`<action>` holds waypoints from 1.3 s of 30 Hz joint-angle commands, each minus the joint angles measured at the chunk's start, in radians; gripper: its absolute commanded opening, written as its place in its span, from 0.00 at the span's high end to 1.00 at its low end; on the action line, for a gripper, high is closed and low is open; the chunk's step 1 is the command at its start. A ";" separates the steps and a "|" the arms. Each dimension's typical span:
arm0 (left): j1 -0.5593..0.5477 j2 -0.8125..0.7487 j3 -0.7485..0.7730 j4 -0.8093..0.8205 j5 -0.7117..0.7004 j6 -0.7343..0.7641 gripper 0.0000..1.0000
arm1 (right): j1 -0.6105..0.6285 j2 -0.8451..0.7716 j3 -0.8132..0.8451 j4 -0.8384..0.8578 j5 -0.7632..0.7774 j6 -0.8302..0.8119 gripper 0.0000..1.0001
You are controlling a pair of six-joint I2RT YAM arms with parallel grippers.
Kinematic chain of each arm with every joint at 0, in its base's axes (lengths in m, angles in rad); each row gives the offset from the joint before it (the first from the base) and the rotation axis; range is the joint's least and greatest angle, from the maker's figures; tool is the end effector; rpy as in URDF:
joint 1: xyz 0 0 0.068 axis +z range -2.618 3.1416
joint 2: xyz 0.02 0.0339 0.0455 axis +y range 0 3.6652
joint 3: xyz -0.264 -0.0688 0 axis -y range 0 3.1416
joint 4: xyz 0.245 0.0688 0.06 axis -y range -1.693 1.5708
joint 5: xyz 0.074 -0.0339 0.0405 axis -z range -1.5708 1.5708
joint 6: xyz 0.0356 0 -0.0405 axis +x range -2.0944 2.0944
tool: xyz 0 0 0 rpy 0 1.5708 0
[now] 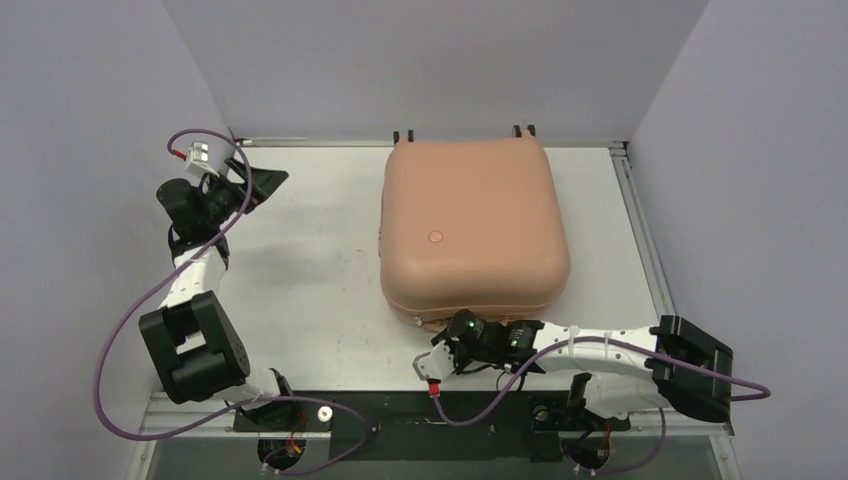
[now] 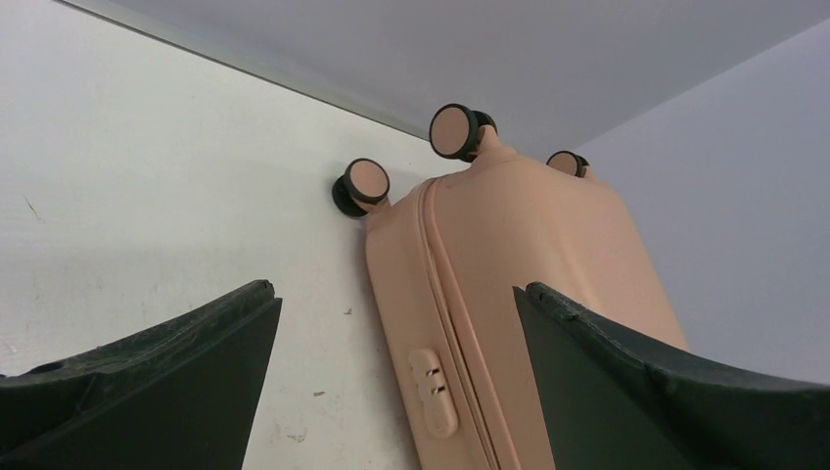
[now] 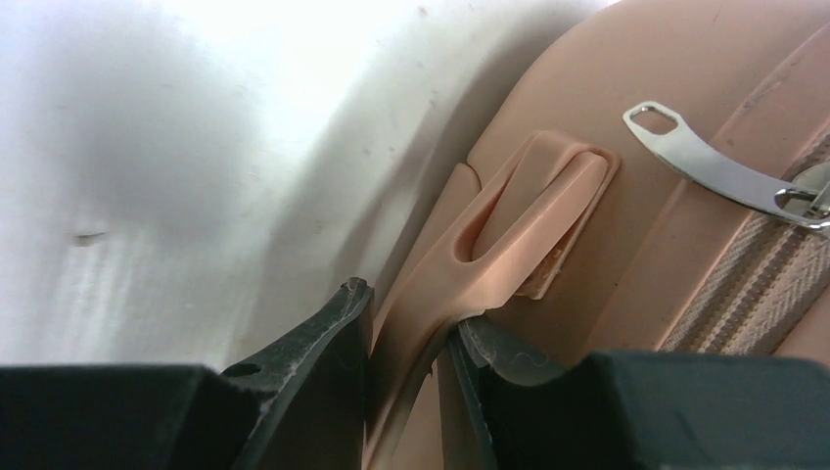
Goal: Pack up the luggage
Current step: Zip the luggage at the center of the board.
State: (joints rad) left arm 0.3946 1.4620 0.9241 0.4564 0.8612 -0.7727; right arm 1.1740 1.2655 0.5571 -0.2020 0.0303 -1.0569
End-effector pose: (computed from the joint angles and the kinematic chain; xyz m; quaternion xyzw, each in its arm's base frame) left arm 0.3144 0.1017 0.2940 -0.1322 0.7135 -0.4172 0.5472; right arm 0.0910 0.2144 0.1649 -0.8473 0.4204 0.0047 0.3245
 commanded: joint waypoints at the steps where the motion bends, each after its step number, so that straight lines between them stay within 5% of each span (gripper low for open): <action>1: 0.004 -0.061 -0.019 -0.010 -0.014 0.040 0.04 | 0.104 -0.042 -0.057 -0.166 -0.196 -0.264 0.95; 13: -0.026 -0.004 0.005 0.019 -0.051 0.030 0.04 | -0.115 -0.320 -0.163 -0.270 -0.064 -0.278 0.94; 16: -0.050 0.025 0.036 0.037 -0.068 0.019 0.04 | -0.185 -0.364 -0.135 -0.286 -0.034 -0.226 0.75; 19: -0.075 0.057 0.070 0.051 -0.083 0.008 0.04 | -0.287 -0.400 -0.107 -0.303 -0.005 -0.210 0.67; 24: -0.120 0.113 0.140 0.064 -0.103 -0.007 0.04 | -0.415 -0.429 -0.038 -0.376 -0.046 -0.179 0.32; 27: -0.155 0.143 0.175 0.069 -0.115 -0.014 0.04 | -0.469 -0.443 0.015 -0.420 -0.098 -0.143 0.25; 39: -0.317 0.386 0.512 -0.043 -0.271 0.074 0.04 | -0.945 -0.295 0.209 -0.414 -0.335 -0.013 0.26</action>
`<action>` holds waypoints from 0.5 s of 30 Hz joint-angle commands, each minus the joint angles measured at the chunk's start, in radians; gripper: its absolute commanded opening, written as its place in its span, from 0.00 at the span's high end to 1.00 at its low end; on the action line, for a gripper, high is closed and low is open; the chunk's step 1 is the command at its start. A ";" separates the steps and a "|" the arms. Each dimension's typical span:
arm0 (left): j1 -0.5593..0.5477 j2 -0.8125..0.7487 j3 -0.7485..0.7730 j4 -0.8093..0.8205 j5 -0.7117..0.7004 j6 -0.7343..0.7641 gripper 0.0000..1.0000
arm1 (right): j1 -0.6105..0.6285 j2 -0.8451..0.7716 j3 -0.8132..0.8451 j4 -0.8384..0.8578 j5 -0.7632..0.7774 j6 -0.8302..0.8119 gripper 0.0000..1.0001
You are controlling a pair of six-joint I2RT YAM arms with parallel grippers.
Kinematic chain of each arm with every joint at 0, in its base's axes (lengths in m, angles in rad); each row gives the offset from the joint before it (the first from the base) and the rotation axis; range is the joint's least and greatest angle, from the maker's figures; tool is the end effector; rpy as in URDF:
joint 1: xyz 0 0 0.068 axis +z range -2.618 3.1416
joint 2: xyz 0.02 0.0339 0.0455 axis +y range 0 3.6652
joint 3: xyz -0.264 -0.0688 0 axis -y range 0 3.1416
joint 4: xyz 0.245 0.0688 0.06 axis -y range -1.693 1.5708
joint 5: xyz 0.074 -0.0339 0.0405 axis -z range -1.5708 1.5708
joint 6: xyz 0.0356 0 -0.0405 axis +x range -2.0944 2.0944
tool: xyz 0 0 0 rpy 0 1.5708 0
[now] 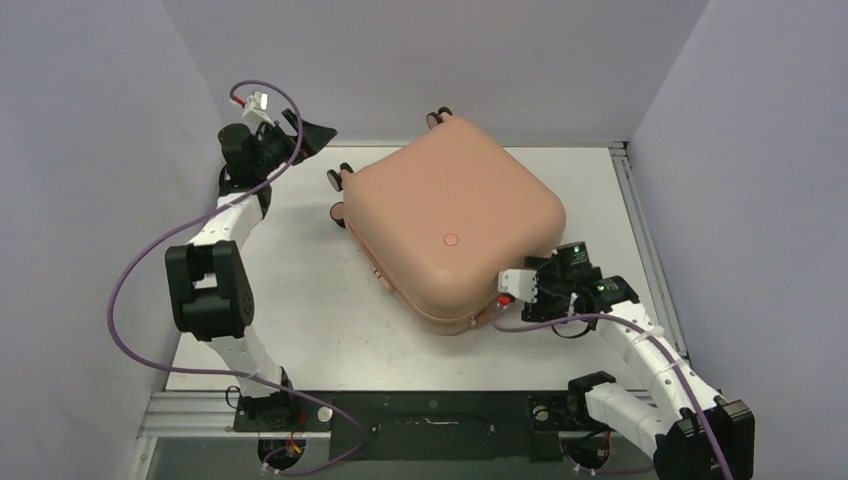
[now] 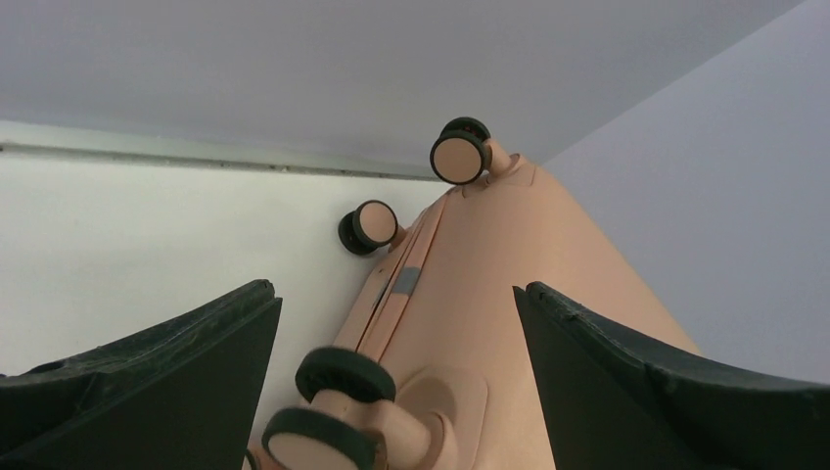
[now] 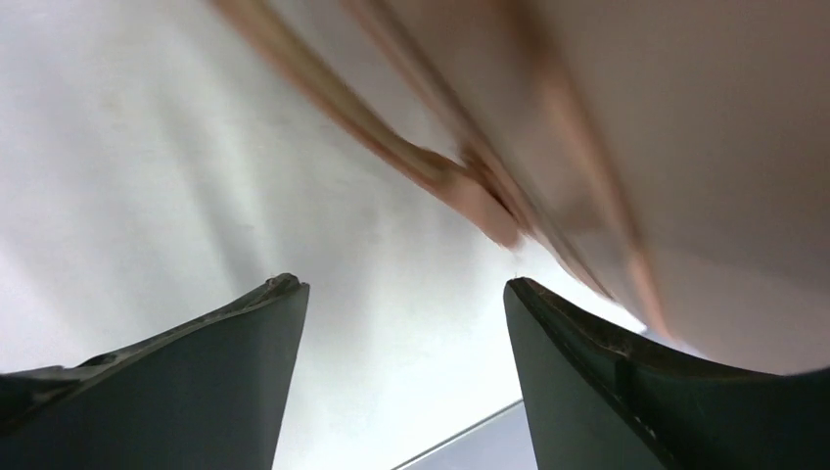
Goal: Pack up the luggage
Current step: Zip the luggage at the center of the board.
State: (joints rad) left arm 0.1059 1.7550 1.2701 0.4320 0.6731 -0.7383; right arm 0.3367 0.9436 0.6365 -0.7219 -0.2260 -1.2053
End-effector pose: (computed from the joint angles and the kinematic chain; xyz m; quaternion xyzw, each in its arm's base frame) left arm 0.4148 0.0218 0.3065 -0.0733 0.7178 -0.4297 0.5428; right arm 0.1605 0.0646 0.2173 -0.6888 0.6656 -0.0133 0.2869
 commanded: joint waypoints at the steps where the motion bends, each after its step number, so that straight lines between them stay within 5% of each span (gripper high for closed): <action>1: -0.035 0.130 0.207 -0.017 -0.087 0.028 0.04 | -0.135 0.032 0.144 0.094 -0.096 0.152 0.26; 15: -0.141 0.584 0.624 -0.011 0.056 -0.094 0.04 | -0.213 0.300 0.281 0.400 -0.079 0.650 0.24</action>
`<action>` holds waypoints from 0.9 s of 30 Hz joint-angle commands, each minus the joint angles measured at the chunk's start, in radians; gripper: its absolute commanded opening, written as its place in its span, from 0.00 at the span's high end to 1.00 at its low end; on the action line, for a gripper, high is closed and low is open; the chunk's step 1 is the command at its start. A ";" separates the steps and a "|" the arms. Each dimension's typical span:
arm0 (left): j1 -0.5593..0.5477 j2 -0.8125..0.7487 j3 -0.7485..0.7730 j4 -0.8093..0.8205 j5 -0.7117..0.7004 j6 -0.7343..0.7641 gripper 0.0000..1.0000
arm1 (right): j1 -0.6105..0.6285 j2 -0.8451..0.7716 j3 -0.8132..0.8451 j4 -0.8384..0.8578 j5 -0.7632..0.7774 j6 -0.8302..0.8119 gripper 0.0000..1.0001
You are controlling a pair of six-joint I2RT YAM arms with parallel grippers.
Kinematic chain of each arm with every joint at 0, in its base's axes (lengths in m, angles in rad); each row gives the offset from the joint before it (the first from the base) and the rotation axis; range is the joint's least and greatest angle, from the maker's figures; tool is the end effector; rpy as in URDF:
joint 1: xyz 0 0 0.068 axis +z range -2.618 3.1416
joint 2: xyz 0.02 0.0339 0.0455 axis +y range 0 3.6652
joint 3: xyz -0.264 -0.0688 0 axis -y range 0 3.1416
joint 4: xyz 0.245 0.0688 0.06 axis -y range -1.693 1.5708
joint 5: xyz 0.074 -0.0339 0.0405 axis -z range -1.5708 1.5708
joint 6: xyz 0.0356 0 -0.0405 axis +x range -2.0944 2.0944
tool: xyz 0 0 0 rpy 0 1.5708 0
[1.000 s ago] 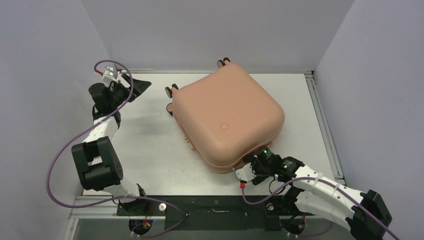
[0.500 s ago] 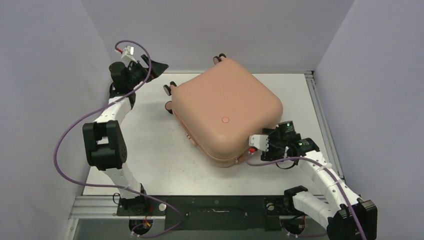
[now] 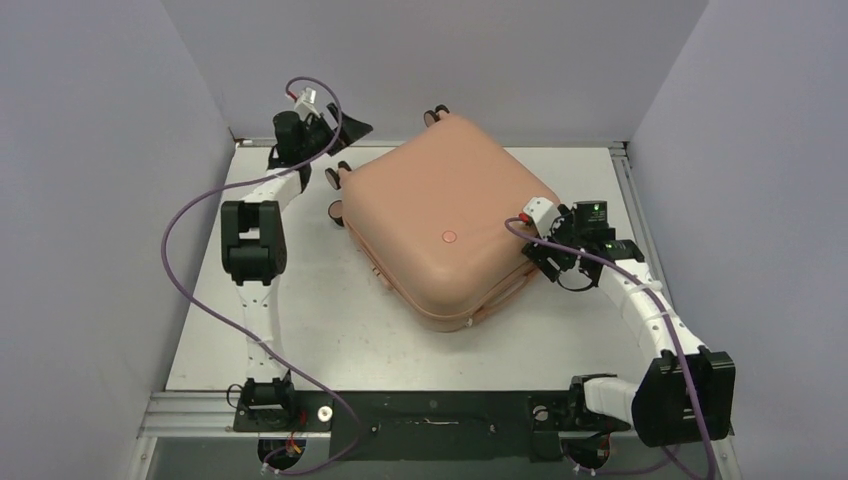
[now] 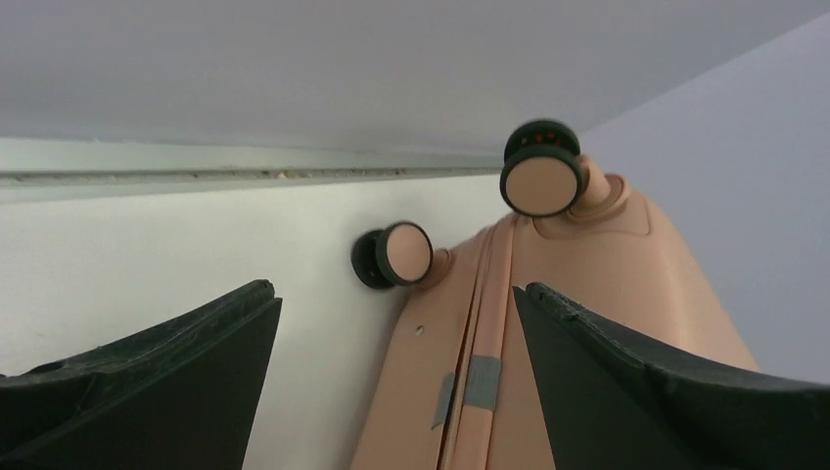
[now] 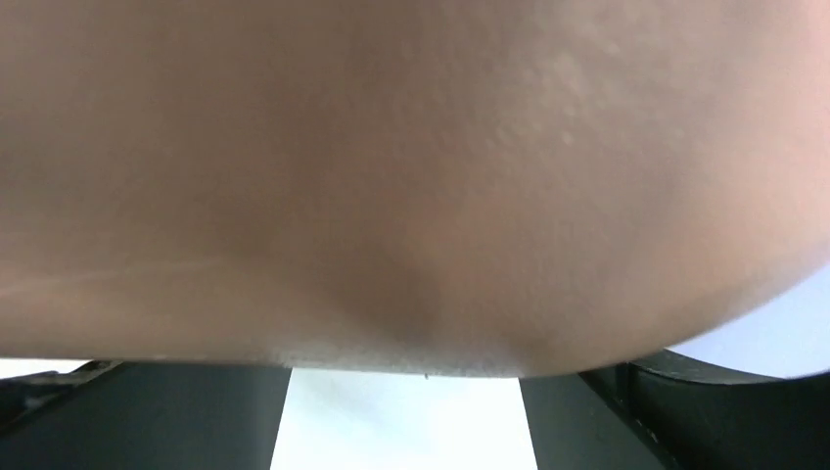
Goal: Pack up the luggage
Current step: Zip the luggage at the center of the board.
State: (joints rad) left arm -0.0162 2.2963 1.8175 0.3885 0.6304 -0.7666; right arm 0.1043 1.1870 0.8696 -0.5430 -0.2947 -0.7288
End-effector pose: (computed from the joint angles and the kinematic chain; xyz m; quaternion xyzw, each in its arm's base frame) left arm 0.5422 -0.0298 0.2421 -0.0627 0.7297 -0.4562 0.5054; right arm 0.2407 0.0356 0.2569 -0.4219 0.8275 0.0253 0.3697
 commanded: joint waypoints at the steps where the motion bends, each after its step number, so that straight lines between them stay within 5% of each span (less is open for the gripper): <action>1: -0.021 0.042 0.063 0.046 0.114 -0.073 0.04 | 0.019 0.071 0.051 0.252 0.014 0.192 0.24; 15: 0.002 -0.212 -0.518 0.409 0.198 -0.229 0.04 | -0.016 0.485 0.343 0.485 0.263 0.316 0.23; 23: 0.044 -0.416 -0.786 0.487 0.152 -0.262 0.04 | -0.125 0.549 0.497 0.376 0.151 0.356 0.22; 27: 0.065 -0.508 -0.884 0.507 0.096 -0.273 0.04 | -0.273 0.490 0.495 0.188 -0.118 0.232 0.22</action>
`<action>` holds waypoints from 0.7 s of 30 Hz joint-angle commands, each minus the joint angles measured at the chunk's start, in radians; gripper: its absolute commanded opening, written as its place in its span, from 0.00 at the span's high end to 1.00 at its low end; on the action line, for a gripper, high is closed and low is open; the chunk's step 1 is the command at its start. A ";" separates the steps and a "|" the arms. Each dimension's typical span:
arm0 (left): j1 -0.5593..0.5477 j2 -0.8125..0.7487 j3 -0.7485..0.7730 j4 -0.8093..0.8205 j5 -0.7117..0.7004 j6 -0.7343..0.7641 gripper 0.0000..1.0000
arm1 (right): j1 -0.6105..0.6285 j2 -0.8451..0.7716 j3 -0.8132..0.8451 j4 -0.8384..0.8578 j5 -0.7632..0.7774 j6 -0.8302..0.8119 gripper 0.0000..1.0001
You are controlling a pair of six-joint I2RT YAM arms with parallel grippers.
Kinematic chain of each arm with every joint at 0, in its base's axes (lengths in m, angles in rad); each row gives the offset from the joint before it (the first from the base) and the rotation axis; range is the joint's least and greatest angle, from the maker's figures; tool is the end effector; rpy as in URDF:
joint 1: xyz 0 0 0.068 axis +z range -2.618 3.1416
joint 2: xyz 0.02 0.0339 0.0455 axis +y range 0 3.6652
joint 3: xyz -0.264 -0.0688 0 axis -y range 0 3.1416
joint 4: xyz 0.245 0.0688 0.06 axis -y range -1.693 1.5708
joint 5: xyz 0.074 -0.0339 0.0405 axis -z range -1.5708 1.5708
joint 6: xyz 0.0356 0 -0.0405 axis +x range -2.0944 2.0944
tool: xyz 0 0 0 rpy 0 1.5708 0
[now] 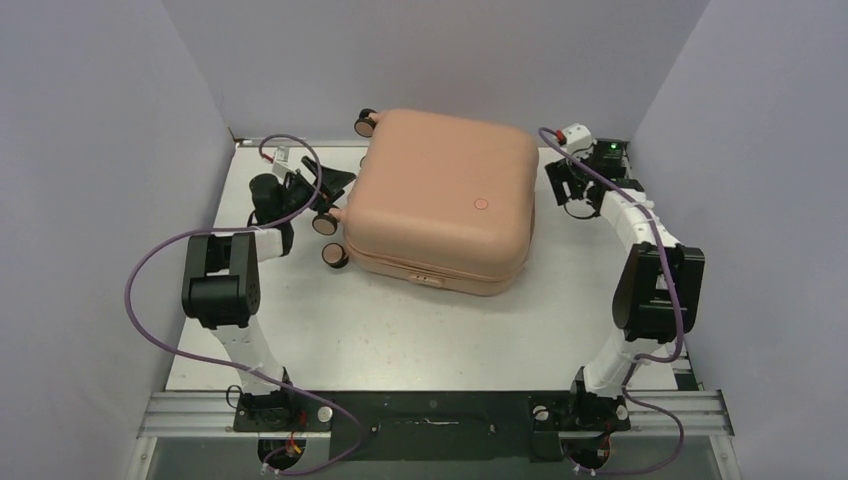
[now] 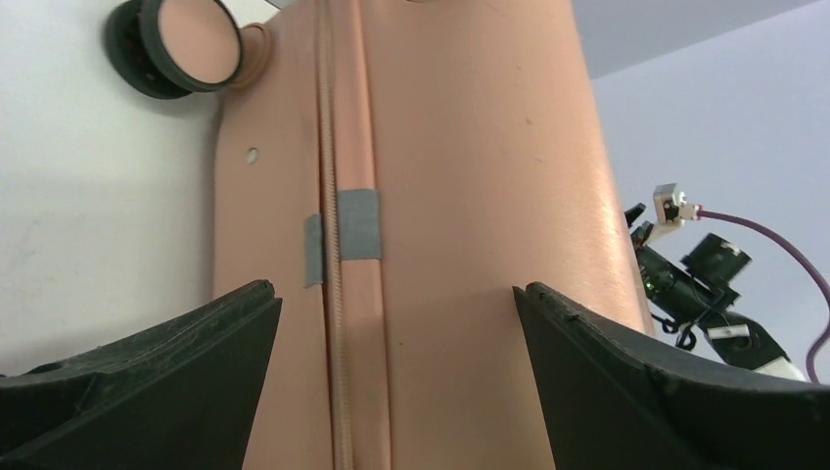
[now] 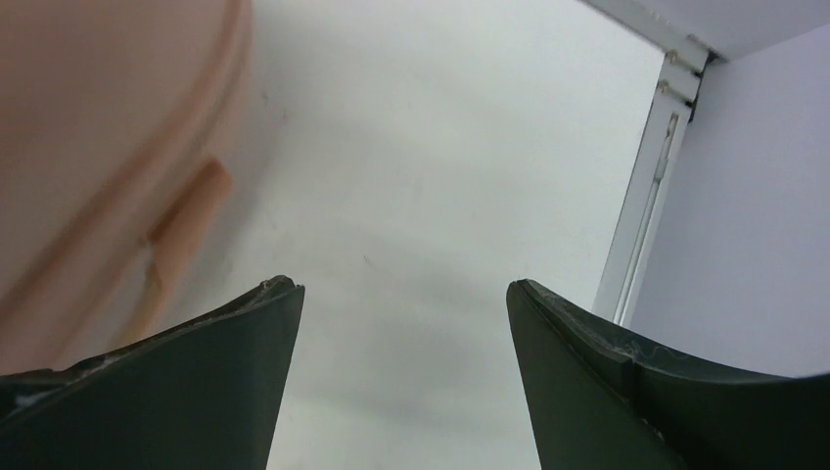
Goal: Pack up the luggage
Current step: Zip the luggage at the center of the board.
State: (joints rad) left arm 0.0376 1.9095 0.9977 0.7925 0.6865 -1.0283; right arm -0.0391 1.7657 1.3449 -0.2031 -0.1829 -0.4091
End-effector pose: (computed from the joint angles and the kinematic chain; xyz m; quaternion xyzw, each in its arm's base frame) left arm 0.4065 -0.0073 0.1935 -0.1655 0.7202 -0.5186 0.4302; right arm 0.4077 -0.0095 0.2635 -0.2040 0.8635 -0.0217 0.4608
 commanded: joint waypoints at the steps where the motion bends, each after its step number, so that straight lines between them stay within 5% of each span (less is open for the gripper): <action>1: 0.012 -0.143 -0.082 0.101 0.030 -0.010 0.04 | -0.168 -0.103 0.015 -0.220 -0.318 -0.153 0.22; 6: 0.012 -0.228 -0.126 0.093 0.000 -0.036 0.04 | -0.247 -0.244 -0.220 -0.357 -0.500 -0.479 0.22; 14: 0.019 -0.386 -0.139 0.011 -0.005 -0.033 0.04 | -0.222 -0.390 -0.493 -0.243 -0.751 -0.544 0.21; 16: 0.028 -0.446 -0.125 -0.082 0.018 0.056 0.04 | -0.195 -0.399 -0.515 -0.212 -0.780 -0.527 0.21; 21: 0.068 -0.566 -0.017 -0.393 0.130 0.584 0.04 | -0.134 -0.417 -0.570 -0.089 -0.793 -0.465 0.21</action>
State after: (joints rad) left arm 0.0715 1.4361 0.8780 0.6121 0.7059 -0.8730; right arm -0.2146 1.3960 0.8040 -0.4484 -0.8627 -0.9009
